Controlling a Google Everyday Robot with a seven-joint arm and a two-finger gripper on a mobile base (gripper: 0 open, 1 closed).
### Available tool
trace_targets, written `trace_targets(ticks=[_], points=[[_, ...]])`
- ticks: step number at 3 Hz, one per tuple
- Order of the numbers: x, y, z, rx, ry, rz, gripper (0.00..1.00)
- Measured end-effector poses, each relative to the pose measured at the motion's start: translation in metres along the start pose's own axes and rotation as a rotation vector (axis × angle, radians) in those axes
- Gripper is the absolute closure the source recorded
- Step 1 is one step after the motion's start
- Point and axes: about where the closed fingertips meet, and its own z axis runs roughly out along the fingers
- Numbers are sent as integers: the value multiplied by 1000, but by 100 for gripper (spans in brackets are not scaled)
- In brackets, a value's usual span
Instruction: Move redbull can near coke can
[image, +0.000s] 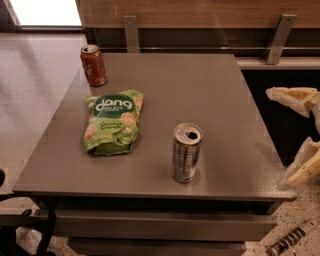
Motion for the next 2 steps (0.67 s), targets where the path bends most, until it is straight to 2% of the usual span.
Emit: trace_targets(ticks=[1,2], points=[[-27,8,25,-8,-290,15,0],[-52,13,33,-9,-442,29,0]])
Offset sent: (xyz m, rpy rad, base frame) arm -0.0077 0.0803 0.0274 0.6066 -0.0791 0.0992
